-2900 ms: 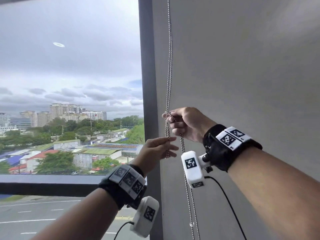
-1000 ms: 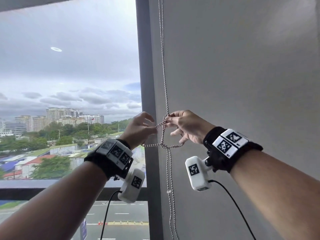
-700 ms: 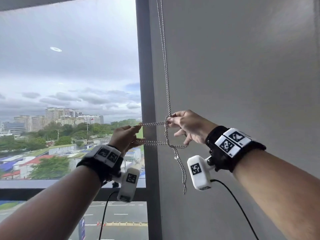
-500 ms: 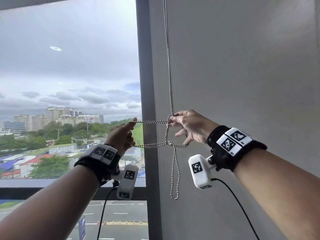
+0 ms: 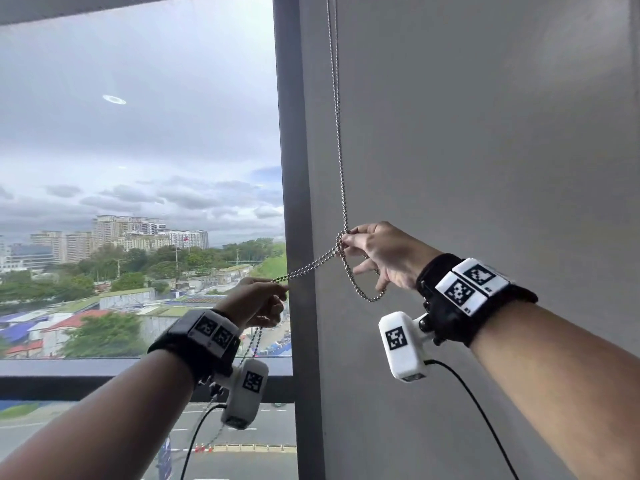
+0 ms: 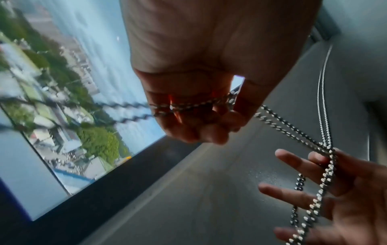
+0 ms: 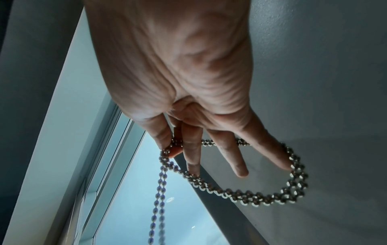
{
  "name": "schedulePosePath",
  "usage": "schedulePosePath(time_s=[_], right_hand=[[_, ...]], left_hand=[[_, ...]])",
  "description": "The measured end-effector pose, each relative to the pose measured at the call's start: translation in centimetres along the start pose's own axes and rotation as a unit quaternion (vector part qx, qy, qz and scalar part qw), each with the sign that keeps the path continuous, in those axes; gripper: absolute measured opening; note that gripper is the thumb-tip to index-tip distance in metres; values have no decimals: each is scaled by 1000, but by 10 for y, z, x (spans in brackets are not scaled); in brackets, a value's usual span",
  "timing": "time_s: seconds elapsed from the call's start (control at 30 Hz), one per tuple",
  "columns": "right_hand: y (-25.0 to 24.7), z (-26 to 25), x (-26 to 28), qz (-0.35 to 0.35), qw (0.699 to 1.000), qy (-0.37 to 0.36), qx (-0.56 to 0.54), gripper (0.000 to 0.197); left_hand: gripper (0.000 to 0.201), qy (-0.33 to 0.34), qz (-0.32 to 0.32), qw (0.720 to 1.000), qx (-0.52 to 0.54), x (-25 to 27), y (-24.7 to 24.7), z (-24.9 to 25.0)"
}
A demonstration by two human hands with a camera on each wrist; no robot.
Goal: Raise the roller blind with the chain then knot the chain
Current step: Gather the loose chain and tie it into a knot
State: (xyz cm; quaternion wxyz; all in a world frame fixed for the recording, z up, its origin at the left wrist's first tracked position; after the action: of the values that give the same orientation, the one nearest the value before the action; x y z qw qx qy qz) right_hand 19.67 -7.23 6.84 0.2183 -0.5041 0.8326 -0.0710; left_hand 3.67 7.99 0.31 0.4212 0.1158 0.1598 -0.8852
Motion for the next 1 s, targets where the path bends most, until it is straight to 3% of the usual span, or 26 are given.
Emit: schedulePosePath(time_s=[0.3,0.43,0.57,0.73,0.87,1.0], right_hand=[[21,-7,2,-8,999,-29,41,26],[25,-11,3,-24,996,-34,80,23],[17,-13,5,-39,988,-20,151,16],[-2,-21,9,16,941,-21,337,10],[-7,-17,7,1,967,10,255,9],[-2,-16,6,10,978,-3,209,11]], left_hand=[[5,43,-101,979,174,4,61,32],[9,76,-75,968,226,-1,70,46],[10,111,-27,982,149,-3,69,38],[24,125,7,981,147,4,74,9],[24,80,-11,978,194,10,88,-13],[14,51,-54,956,285,10,101,-4]])
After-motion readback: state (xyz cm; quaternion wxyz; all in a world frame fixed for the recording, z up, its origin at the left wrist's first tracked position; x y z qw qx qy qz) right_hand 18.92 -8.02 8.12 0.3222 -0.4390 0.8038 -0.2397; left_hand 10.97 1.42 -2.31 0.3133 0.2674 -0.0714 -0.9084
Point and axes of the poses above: each hand's wrist, its own x-axis away from the middle knuckle, its own y-axis out of the palm, z = x × y, the point moved 5 cm from there along -x, towards the middle knuckle, and after that the axes turned 2 degrees about y, right-handed, at the moved point
